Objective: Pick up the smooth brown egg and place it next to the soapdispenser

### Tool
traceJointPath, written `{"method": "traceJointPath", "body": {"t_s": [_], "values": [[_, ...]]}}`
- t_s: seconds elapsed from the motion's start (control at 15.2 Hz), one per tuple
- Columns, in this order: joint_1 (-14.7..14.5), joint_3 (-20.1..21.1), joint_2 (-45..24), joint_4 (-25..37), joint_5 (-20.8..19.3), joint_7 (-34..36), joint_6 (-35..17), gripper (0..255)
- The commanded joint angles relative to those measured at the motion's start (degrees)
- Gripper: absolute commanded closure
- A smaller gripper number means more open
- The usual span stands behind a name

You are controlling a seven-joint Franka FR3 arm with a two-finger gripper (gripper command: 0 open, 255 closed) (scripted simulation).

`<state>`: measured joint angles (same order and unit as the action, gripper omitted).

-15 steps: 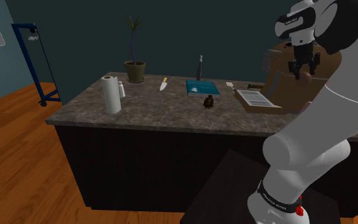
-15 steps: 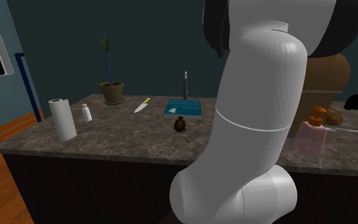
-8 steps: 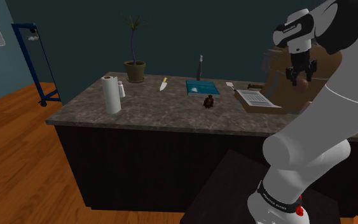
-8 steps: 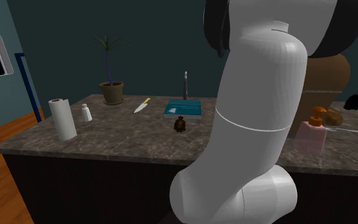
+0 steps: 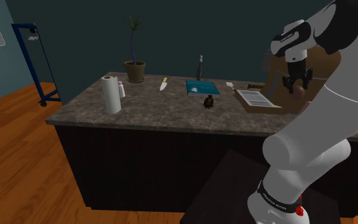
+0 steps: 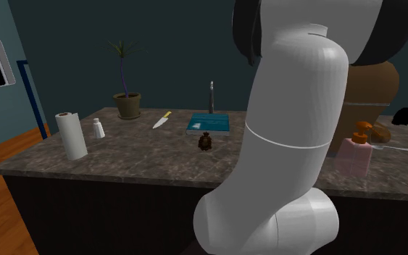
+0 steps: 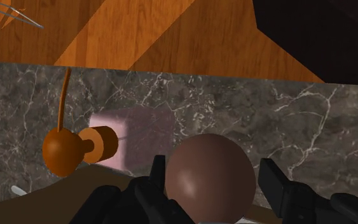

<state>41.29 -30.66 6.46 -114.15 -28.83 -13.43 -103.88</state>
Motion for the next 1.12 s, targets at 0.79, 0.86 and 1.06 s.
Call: {"method": "traceJointPath", "body": {"t_s": [0.79,0.86,1.06], "values": [[0.61,-1.1,-3.29,-7.42,-0.24,3.09,-10.1,255],[0.65,-1.17,-3.62,-7.88,-0.24,3.29,-10.84,255],[0.81,-1.39,-4.7,-9.17,-0.21,3.88,-13.07,255]]}}
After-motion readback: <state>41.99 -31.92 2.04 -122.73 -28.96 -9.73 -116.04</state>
